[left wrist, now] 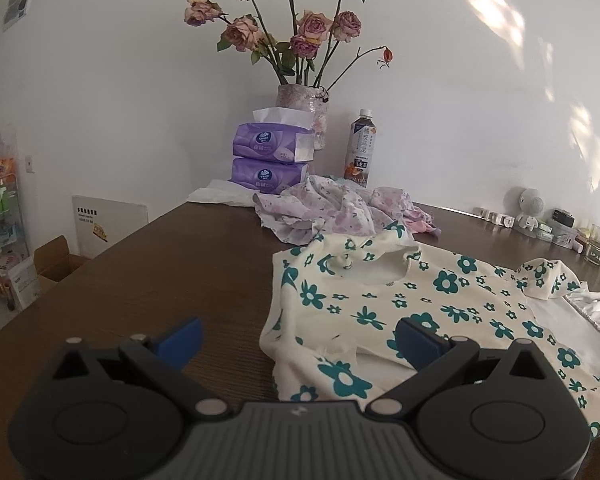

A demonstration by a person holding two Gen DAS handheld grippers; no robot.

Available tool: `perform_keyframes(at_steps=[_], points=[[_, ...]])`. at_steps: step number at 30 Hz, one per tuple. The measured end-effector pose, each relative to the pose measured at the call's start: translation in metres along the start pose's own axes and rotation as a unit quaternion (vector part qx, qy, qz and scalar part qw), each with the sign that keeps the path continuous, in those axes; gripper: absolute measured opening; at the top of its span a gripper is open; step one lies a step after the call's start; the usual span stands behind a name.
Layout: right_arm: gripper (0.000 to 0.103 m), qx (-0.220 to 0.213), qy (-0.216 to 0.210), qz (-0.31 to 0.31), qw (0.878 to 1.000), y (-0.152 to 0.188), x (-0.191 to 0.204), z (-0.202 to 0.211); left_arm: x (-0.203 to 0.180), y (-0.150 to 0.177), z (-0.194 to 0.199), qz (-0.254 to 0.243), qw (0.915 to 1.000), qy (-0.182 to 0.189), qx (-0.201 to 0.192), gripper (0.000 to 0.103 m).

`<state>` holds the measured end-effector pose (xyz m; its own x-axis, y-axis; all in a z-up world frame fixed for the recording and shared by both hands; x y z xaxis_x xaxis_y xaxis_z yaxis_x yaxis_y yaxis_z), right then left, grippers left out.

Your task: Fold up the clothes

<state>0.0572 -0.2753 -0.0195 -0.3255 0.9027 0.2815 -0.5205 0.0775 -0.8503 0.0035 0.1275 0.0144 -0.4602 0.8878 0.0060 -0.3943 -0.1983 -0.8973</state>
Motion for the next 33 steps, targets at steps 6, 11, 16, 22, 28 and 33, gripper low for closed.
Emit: perform_keyframes(at_steps=[6,11,16,22,28,33], points=[[0.082,-0.007,0.011,-0.016,1.000,-0.002,-0.015,0.010,0.007,-0.003,0.001,-0.001,0.9999,-0.015,-0.002,0.103],[0.079,-0.001,0.005,-0.028,1.000,-0.002,-0.027,0.016,0.017,-0.003,-0.003,0.008,0.9992,-0.037,0.012,0.103],[0.071,0.009,-0.012,-0.021,1.000,-0.004,-0.025,0.011,0.024,0.001,-0.008,0.015,0.9984,-0.045,0.031,0.103],[0.046,0.041,-0.019,-0.003,0.999,-0.002,-0.022,-0.003,0.015,0.001,-0.009,0.005,0.9989,-0.025,0.038,0.101],[0.027,0.063,-0.005,0.063,0.996,0.003,-0.011,-0.008,0.003,0.009,-0.019,-0.013,0.9976,0.001,0.068,0.094],[0.012,0.078,-0.011,0.089,0.993,0.002,-0.004,-0.009,0.000,0.013,-0.027,-0.019,0.9960,0.009,0.087,0.068]])
Point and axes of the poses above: each gripper's, at about its wrist camera, not at the fingertips, and z roughly against the way its jaws point, x to its left, y to its underside, the point moved 5 cm from there along -z, roughly the way its jaws point, and after that the axes turned 14 degrees about -y, right-handed, at the moved point
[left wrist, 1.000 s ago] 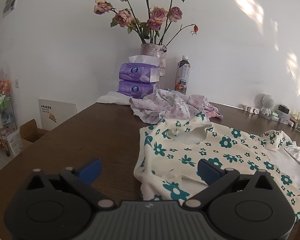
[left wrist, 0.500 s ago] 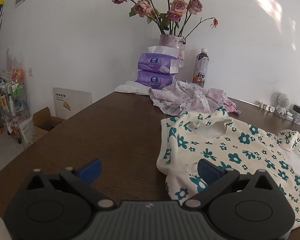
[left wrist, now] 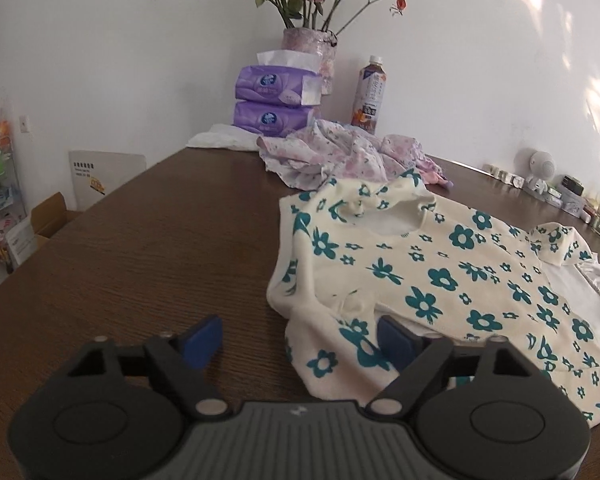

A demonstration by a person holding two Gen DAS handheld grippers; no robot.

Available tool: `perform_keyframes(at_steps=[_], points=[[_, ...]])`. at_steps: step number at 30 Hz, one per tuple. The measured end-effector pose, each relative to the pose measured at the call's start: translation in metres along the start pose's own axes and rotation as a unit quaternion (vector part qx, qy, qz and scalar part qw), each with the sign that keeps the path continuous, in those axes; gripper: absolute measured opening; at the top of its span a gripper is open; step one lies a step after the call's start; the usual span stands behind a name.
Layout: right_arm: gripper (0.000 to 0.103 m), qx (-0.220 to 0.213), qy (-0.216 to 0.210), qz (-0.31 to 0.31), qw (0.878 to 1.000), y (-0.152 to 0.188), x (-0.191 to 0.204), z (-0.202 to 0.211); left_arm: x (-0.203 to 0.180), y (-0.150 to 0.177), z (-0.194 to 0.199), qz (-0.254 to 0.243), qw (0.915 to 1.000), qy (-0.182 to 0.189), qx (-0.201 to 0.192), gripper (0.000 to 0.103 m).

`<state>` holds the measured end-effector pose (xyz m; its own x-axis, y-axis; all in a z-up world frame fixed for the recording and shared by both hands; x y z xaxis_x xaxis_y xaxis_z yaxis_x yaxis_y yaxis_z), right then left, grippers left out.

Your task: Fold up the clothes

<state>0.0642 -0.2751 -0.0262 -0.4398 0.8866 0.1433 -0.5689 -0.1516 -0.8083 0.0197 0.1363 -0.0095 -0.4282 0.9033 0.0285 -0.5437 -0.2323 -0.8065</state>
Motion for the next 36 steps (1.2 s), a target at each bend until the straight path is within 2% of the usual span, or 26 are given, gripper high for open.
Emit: perform_keyframes(at_steps=[1,2,3,5,8,11,13,14,15,16,17,18,19,20,23,25,27,28,29,30,34,36], points=[[0.010,0.003,-0.003,-0.002,1.000,0.000,0.000,0.001,-0.002,0.000,0.001,-0.008,1.0000,0.000,-0.002,0.061],[0.008,0.006,-0.007,-0.003,1.000,0.000,0.000,0.003,-0.004,0.001,0.002,-0.020,0.9998,0.003,-0.002,0.044],[0.007,0.009,-0.010,-0.005,1.000,0.001,0.000,0.004,-0.006,0.001,0.004,-0.030,0.9995,0.009,0.000,0.033],[0.007,0.015,-0.015,-0.006,1.000,0.002,0.001,0.008,-0.010,0.003,0.008,-0.049,0.9987,0.018,-0.001,0.023],[0.007,0.027,-0.017,0.001,0.999,0.004,0.004,0.014,-0.014,0.006,0.015,-0.086,0.9962,0.014,-0.011,0.017],[0.007,0.037,-0.016,0.009,0.999,0.005,0.007,0.019,-0.016,0.010,0.023,-0.118,0.9928,0.014,-0.012,0.016],[0.008,0.040,-0.018,0.008,0.999,0.004,0.008,0.023,-0.016,0.011,0.028,-0.132,0.9911,0.016,-0.010,0.018],[0.010,0.036,-0.025,0.000,0.999,0.002,0.006,0.026,-0.015,0.011,0.031,-0.132,0.9910,0.019,-0.009,0.023],[0.013,0.031,-0.032,-0.008,0.999,0.000,0.005,0.029,-0.014,0.008,0.034,-0.127,0.9916,0.023,-0.010,0.037],[0.014,0.019,-0.043,-0.020,0.999,-0.005,0.002,0.033,-0.012,0.005,0.038,-0.121,0.9921,0.027,-0.016,0.046],[0.018,0.006,-0.054,-0.029,0.998,-0.011,0.000,0.038,-0.010,-0.001,0.043,-0.115,0.9925,0.033,-0.027,0.062],[0.025,-0.009,-0.064,-0.035,0.997,-0.018,0.000,0.042,-0.008,-0.007,0.047,-0.111,0.9925,0.034,-0.040,0.070],[0.031,-0.024,-0.072,-0.037,0.996,-0.025,-0.001,0.045,-0.008,-0.015,0.049,-0.110,0.9920,0.030,-0.054,0.071],[0.042,-0.034,-0.076,-0.035,0.996,-0.031,0.000,0.046,-0.007,-0.023,0.050,-0.111,0.9914,0.021,-0.067,0.072],[0.044,-0.043,-0.072,-0.016,0.996,-0.045,0.006,0.033,-0.012,-0.038,0.034,-0.113,0.9911,0.004,-0.071,0.071],[0.044,-0.035,-0.077,-0.010,0.996,-0.046,0.011,0.019,-0.016,-0.043,0.023,-0.114,0.9912,-0.001,-0.066,0.065],[0.044,-0.026,-0.082,-0.007,0.996,-0.044,0.015,0.006,-0.021,-0.040,0.011,-0.116,0.9920,0.005,-0.050,0.040],[0.044,-0.023,-0.081,-0.006,0.996,-0.040,0.017,0.002,-0.024,-0.036,0.005,-0.118,0.9920,0.009,-0.044,0.032],[0.044,-0.020,-0.080,-0.006,0.997,-0.036,0.019,-0.002,-0.027,-0.032,0.002,-0.124,0.9914,0.011,-0.040,0.016],[0.044,-0.019,-0.080,-0.011,0.997,-0.033,0.017,-0.003,-0.031,-0.028,0.001,-0.136,0.9897,0.011,-0.042,0.011],[0.044,-0.016,-0.081,-0.032,0.996,-0.025,0.011,-0.008,-0.050,-0.015,0.001,-0.204,0.9772,-0.006,-0.061,0.010],[0.044,-0.016,-0.081,-0.036,0.996,-0.024,0.009,-0.008,-0.054,-0.012,-0.003,-0.214,0.9752,-0.005,-0.055,0.010]])
Point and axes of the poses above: each gripper's, at about its wrist camera, not at the fingertips, and z roughly against the way its jaws point, x to its left, y to its underside, the point moved 5 cm from there along -z, roughly the way its jaws point, and after that the axes turned 14 degrees about -y, right-handed, at the moved point
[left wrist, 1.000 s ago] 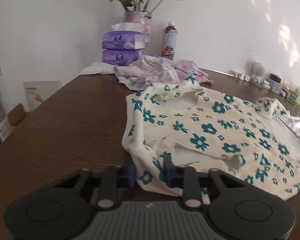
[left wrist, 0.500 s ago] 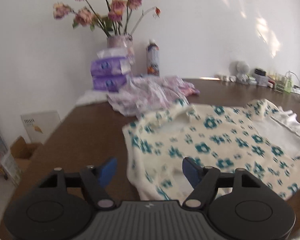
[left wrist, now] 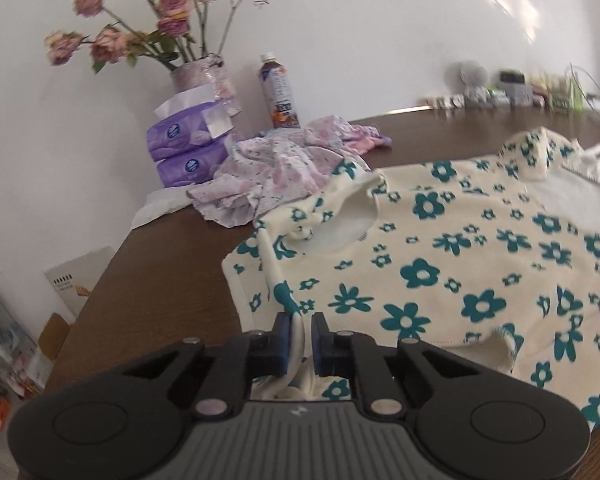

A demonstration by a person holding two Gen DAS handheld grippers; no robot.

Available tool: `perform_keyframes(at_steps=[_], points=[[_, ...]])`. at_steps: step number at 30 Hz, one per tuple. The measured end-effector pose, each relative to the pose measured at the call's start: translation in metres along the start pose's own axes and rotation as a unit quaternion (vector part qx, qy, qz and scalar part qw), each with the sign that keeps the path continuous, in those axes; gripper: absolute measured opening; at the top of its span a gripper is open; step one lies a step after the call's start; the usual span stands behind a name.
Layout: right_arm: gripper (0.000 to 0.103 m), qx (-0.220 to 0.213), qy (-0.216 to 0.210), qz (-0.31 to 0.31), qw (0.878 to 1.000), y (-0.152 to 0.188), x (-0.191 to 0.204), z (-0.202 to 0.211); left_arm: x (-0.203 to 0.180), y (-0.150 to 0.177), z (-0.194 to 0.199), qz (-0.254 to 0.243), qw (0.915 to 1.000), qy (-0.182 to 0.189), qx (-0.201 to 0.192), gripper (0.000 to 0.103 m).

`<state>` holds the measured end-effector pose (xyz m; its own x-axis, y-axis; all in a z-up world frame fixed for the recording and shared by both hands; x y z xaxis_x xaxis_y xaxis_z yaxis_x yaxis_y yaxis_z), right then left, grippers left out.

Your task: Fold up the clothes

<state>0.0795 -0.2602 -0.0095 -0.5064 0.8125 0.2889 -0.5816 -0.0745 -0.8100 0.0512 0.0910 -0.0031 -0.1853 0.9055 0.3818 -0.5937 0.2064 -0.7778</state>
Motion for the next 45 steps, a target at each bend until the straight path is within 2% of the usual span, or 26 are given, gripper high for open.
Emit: perform_keyframes(at_steps=[4,5,6,8,10,13,14,15,16,21,25,28,29,30,32,34,37,41,43,44,45], points=[[0.044,-0.001,0.002,-0.002,1.000,0.000,-0.001,0.001,-0.008,0.002,-0.007,-0.017,0.9998,0.002,0.011,0.011],[0.046,-0.002,0.002,-0.003,1.000,0.000,-0.001,0.001,-0.008,0.002,-0.007,-0.018,0.9998,0.002,0.012,0.018],[0.047,-0.002,0.003,-0.004,1.000,0.000,-0.002,0.001,-0.006,0.001,-0.005,-0.013,0.9998,0.007,0.013,0.032],[0.047,-0.004,0.007,-0.008,1.000,0.001,-0.004,0.005,0.006,-0.001,0.006,0.023,0.9992,0.034,0.002,0.048],[0.048,-0.008,0.012,-0.016,1.000,0.001,-0.009,0.010,0.027,-0.003,0.020,0.080,0.9957,0.045,-0.015,0.047],[0.049,-0.014,0.019,-0.032,0.999,0.002,-0.018,0.016,0.063,-0.002,0.033,0.157,0.9868,0.014,-0.038,0.042],[0.049,-0.015,0.019,-0.036,0.999,0.002,-0.021,0.016,0.071,0.000,0.032,0.165,0.9856,0.004,-0.035,0.030],[0.049,-0.016,0.019,-0.039,0.999,0.002,-0.022,0.015,0.076,0.003,0.030,0.170,0.9850,-0.002,-0.028,0.019],[0.049,-0.017,0.018,-0.041,0.999,0.002,-0.022,0.014,0.079,0.005,0.027,0.171,0.9851,0.001,-0.019,0.016],[0.049,-0.012,0.012,-0.031,0.999,0.000,-0.015,0.008,0.056,0.016,0.021,0.129,0.9905,0.048,0.005,0.011],[0.049,-0.006,0.009,-0.028,1.000,0.000,-0.010,0.004,0.030,0.022,0.016,0.099,0.9930,0.063,0.014,0.011],[0.049,-0.006,0.012,-0.027,1.000,0.001,-0.009,0.006,0.027,0.023,0.017,0.088,0.9946,0.053,0.009,0.013],[0.049,-0.007,0.013,-0.027,1.000,0.000,-0.009,0.007,0.031,0.023,0.019,0.100,0.9936,0.052,0.010,0.018],[0.049,-0.007,0.014,-0.028,0.999,0.000,-0.010,0.008,0.039,0.024,0.022,0.121,0.9912,0.052,0.013,0.030],[0.050,-0.009,0.016,-0.031,0.999,0.000,-0.012,0.010,0.052,0.024,0.032,0.152,0.9872,0.046,0.015,0.043],[0.050,-0.010,0.015,-0.034,0.999,-0.001,-0.014,0.010,0.055,0.026,0.044,0.156,0.9869,0.040,0.013,0.045],[0.050,-0.009,0.000,-0.030,1.000,-0.004,-0.011,0.004,0.043,0.030,0.055,0.129,0.9910,0.031,0.016,0.044],[0.050,-0.004,-0.049,0.012,0.999,-0.019,0.015,-0.009,0.040,0.035,0.053,0.133,0.9903,0.029,0.024,0.044],[0.050,0.001,-0.080,0.049,0.996,-0.028,0.038,-0.019,0.046,0.036,0.050,0.153,0.9873,0.032,0.027,0.036],[0.050,0.004,-0.094,0.068,0.993,-0.033,0.052,-0.025,0.047,0.037,0.048,0.155,0.9870,0.032,0.028,0.022],[0.050,0.007,-0.106,0.084,0.991,-0.037,0.064,-0.031,0.047,0.037,0.047,0.152,0.9874,0.032,0.029,0.012]])
Point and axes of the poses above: each gripper's, at about its wrist camera, not at the fingertips, and z roughly against the way its jaws point, x to its left, y to its underside, the point moved 5 cm from there along -z, roughly the way its jaws point, and after that the axes turned 14 degrees about -y, right-handed, at the moved point
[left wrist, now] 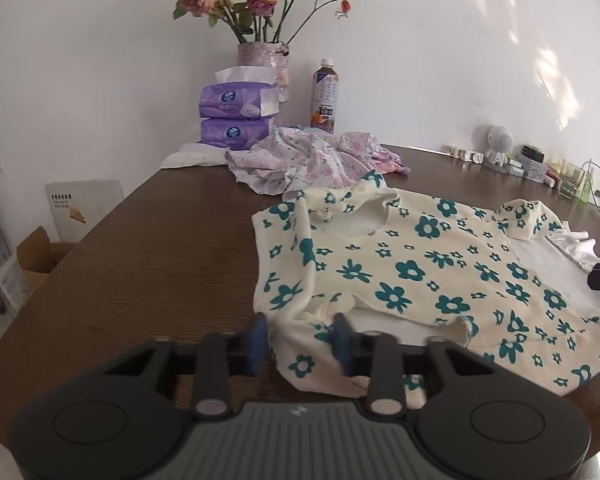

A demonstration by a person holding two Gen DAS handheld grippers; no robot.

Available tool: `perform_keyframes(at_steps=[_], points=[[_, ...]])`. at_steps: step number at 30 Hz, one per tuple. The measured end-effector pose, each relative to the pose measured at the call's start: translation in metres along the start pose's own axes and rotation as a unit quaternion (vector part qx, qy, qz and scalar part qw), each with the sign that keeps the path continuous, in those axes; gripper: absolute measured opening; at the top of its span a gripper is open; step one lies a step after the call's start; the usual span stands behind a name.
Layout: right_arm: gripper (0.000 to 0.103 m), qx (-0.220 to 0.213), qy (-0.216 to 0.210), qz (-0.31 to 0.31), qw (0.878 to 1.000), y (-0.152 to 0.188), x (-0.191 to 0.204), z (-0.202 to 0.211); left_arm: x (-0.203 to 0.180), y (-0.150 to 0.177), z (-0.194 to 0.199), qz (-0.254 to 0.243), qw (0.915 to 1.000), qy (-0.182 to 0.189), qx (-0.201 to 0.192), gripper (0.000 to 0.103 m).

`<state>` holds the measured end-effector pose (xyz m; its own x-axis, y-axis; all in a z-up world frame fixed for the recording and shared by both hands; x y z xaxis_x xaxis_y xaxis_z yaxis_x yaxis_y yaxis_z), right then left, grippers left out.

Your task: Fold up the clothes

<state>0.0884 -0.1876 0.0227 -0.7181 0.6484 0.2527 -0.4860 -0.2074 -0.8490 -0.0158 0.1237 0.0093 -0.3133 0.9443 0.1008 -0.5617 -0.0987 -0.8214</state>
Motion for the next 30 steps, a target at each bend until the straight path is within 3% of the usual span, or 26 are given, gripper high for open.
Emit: perform_keyframes(at_steps=[6,10,13,16,18,19,22,26,30], points=[[0.050,0.019,-0.055,0.070,0.996,-0.016,0.053,-0.048,-0.014,0.006,0.002,-0.077,0.9964,-0.033,-0.015,0.008],[0.050,0.029,-0.064,0.074,0.995,-0.013,0.064,-0.062,-0.031,0.011,0.011,-0.183,0.9795,-0.071,-0.042,0.008],[0.050,0.036,-0.058,0.059,0.996,-0.010,0.059,-0.067,-0.048,0.018,0.007,-0.242,0.9675,-0.062,-0.040,0.009],[0.050,0.032,-0.033,0.045,0.998,-0.007,0.043,-0.059,-0.042,0.009,0.003,-0.221,0.9737,-0.046,-0.031,0.020],[0.050,0.028,-0.011,0.032,0.999,-0.005,0.030,-0.049,-0.026,-0.008,0.004,-0.170,0.9848,-0.013,-0.034,0.042],[0.050,0.025,0.001,0.024,0.999,-0.005,0.022,-0.044,-0.017,-0.019,0.006,-0.138,0.9896,0.007,-0.040,0.047],[0.050,0.016,0.042,-0.007,0.999,0.000,-0.002,-0.029,0.000,-0.057,0.001,-0.087,0.9931,0.034,-0.071,0.050],[0.050,-0.003,0.075,-0.040,0.996,0.006,-0.020,-0.008,-0.013,-0.094,-0.039,-0.143,0.9870,0.021,-0.071,0.050],[0.050,-0.017,0.105,-0.057,0.993,0.011,-0.028,0.008,-0.048,-0.103,-0.092,-0.200,0.9787,0.036,-0.028,0.048]])
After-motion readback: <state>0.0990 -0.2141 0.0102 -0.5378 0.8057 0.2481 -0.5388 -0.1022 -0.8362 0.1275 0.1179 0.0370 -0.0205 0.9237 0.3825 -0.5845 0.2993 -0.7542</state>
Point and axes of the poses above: each gripper's, at about its wrist camera, not at the fingertips, and z roughly against the way its jaws point, x to its left, y to its underside, the point moved 5 cm from there along -z, roughly the way its jaws point, and after that the axes turned 14 degrees about -y, right-handed, at the moved point
